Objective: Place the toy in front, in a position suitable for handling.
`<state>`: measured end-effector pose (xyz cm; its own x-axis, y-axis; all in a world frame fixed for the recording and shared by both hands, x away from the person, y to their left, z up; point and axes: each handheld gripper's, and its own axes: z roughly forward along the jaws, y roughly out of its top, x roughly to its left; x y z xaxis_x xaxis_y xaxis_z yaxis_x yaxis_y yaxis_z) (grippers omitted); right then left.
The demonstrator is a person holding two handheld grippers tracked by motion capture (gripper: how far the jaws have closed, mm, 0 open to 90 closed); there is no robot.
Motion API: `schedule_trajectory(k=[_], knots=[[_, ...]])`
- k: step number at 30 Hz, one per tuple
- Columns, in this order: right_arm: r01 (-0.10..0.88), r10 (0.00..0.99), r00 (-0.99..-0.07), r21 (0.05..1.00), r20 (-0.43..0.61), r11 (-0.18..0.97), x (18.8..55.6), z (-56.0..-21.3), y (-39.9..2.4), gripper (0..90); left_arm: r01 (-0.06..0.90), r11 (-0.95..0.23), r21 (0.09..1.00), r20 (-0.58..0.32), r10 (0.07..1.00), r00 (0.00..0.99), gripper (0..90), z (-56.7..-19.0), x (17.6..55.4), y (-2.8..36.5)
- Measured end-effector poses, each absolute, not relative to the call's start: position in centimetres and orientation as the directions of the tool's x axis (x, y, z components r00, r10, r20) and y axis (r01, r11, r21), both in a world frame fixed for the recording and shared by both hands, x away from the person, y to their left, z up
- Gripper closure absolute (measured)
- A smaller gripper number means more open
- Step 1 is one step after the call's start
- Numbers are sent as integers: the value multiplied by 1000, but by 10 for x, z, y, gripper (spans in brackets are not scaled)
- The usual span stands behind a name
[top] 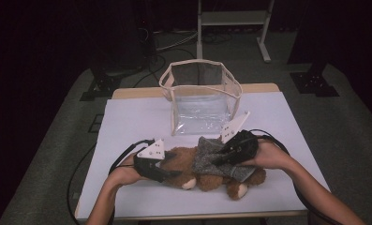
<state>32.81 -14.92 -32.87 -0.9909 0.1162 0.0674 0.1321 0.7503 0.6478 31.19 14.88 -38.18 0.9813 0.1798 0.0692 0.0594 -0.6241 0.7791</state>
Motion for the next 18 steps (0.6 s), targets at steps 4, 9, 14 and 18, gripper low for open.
schedule_trajectory(k=[4,9,14,18], knots=[[106,98,-994,667,50,738,323,-322,-142,780,59,-632,773,71,179,981,430,-381,313,148],[87,54,-996,654,69,752,316,-331,-129,780,56,-629,775,70,173,982,429,-382,311,150],[119,78,-993,671,91,731,315,-337,-147,779,53,-626,778,70,170,983,430,-383,311,151],[156,166,-985,714,57,682,328,-324,-166,779,55,-630,774,70,171,983,430,-382,312,150]])
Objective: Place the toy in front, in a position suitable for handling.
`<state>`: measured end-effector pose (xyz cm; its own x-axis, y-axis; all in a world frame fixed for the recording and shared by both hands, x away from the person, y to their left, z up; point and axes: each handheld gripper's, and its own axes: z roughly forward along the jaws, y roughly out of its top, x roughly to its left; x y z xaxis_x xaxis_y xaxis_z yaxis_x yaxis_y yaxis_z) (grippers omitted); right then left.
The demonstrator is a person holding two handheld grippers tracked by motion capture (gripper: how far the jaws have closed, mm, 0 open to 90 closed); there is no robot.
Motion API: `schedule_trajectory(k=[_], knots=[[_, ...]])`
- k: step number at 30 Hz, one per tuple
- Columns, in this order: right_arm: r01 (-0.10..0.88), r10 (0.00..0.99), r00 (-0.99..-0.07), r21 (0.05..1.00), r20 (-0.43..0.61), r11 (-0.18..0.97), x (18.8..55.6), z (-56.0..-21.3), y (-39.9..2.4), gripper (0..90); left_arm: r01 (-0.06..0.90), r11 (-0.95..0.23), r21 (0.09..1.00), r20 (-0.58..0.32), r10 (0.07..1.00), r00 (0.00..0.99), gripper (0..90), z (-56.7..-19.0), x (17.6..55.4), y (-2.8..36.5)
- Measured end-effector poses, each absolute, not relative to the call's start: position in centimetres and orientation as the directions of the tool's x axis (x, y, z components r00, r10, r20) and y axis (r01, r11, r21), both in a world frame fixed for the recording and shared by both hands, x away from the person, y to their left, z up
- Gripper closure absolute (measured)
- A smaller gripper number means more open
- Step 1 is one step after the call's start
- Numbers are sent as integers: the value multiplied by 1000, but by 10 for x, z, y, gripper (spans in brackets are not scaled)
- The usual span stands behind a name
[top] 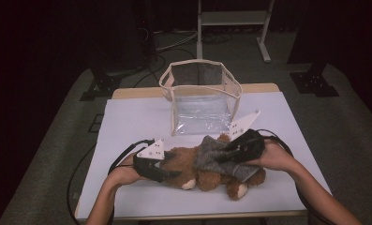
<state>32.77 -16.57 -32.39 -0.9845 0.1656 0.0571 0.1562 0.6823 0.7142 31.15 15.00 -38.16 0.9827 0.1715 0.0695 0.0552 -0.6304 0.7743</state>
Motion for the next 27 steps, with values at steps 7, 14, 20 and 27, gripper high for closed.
schedule_trajectory(k=[7,14,20,27], knots=[[241,275,-958,741,79,627,354,-324,-182,780,52,-636,770,71,166,984,428,-381,312,151],[254,253,-961,703,108,665,343,-347,-171,782,85,-638,765,44,184,982,322,-368,315,151],[213,196,-975,703,106,678,324,-352,-164,783,83,-658,748,29,157,987,265,-357,319,134],[197,199,-976,738,86,645,318,-343,-175,780,73,-694,716,10,115,993,361,-368,315,127]])
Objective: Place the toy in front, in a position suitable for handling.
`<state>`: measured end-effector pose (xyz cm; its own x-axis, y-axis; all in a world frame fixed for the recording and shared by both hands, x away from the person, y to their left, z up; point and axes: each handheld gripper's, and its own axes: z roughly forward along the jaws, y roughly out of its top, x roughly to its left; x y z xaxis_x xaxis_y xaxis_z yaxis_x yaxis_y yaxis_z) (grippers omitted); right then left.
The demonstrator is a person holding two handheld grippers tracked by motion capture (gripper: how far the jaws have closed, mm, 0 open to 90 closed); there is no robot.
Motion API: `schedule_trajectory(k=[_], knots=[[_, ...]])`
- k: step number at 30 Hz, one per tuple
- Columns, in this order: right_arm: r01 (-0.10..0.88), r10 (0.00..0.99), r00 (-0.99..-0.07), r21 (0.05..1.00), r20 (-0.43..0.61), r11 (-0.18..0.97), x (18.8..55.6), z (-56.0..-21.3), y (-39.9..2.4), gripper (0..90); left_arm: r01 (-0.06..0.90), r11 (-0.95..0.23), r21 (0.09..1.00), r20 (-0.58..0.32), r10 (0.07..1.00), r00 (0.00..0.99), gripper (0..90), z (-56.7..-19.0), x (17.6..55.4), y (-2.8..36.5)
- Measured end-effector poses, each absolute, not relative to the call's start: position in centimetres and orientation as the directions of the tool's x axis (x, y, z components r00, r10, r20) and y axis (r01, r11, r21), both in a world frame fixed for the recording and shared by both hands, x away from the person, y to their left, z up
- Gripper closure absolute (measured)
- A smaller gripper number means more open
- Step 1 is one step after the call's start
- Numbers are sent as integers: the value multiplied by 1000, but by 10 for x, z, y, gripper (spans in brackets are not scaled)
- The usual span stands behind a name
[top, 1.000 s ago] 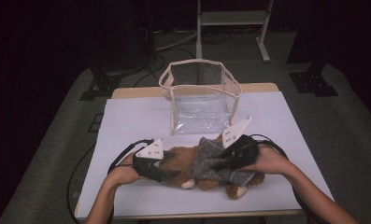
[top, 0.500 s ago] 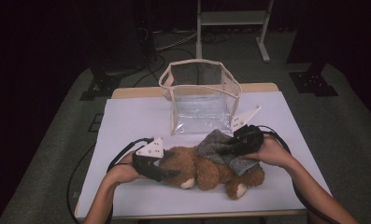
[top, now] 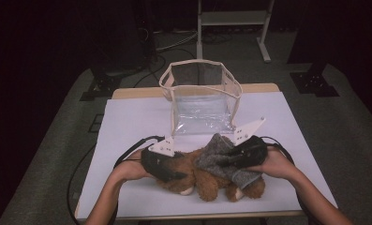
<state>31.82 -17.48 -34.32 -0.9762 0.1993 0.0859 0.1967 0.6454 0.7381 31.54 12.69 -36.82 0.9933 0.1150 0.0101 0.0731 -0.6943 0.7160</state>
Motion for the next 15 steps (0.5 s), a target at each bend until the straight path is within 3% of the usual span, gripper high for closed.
schedule_trajectory(k=[5,15], knots=[[248,289,-954,760,83,601,337,-334,-186,780,64,-696,715,13,105,994,363,-369,313,128],[248,266,-959,737,97,629,325,-352,-180,782,77,-682,727,0,111,994,254,-359,317,118]])
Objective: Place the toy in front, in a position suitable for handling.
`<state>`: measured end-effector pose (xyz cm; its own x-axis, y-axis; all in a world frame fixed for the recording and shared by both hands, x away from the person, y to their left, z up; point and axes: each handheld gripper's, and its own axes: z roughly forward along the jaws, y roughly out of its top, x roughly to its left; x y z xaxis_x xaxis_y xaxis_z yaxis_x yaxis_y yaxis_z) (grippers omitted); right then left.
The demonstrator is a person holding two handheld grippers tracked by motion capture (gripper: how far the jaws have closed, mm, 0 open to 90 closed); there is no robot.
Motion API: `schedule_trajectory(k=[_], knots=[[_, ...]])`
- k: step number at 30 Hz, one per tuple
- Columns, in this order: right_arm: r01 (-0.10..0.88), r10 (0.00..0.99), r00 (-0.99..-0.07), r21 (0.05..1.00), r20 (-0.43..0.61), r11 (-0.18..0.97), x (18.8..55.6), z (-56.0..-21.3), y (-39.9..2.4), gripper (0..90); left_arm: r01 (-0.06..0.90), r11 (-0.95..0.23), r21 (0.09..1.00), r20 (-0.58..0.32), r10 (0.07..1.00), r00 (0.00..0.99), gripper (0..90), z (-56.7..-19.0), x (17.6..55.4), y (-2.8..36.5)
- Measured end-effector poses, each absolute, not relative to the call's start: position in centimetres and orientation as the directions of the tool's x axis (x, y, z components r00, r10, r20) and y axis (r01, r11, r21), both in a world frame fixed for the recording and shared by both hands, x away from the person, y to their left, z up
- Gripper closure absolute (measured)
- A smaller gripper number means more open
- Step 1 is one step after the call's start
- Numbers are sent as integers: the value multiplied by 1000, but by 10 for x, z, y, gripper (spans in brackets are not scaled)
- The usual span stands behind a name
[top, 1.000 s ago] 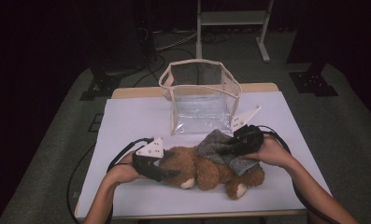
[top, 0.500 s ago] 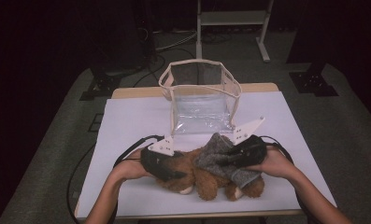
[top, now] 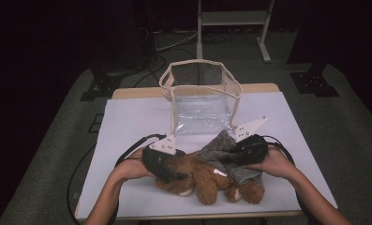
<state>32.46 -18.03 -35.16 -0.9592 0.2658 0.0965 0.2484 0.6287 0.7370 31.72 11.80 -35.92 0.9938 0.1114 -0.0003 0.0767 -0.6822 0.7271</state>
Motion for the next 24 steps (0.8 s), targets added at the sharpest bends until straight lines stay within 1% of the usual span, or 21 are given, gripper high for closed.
schedule_trajectory(k=[2,4,9,10,14,16,20,24], knots=[[242,255,-962,737,97,632,321,-352,-180,782,84,-698,711,-6,114,993,260,-360,319,113],[230,243,-966,737,91,635,318,-350,-181,781,75,-722,688,-10,94,996,311,-365,319,109],[219,276,-960,762,54,610,324,-338,-189,779,62,-732,678,-7,77,997,335,-368,315,110],[236,296,-953,771,65,591,329,-335,-192,779,55,-735,676,-3,71,997,334,-368,314,110],[258,295,-951,762,92,594,331,-342,-190,779,55,-737,673,-7,68,998,328,-367,314,110],[259,280,-954,754,103,604,326,-352,-185,781,62,-732,678,-18,67,998,302,-365,316,110],[260,275,-955,759,111,597,320,-354,-188,782,65,-710,702,-35,57,998,284,-358,320,104],[243,260,-960,759,102,604,313,-355,-189,782,60,-703,709,-32,53,998,264,-355,323,96]])
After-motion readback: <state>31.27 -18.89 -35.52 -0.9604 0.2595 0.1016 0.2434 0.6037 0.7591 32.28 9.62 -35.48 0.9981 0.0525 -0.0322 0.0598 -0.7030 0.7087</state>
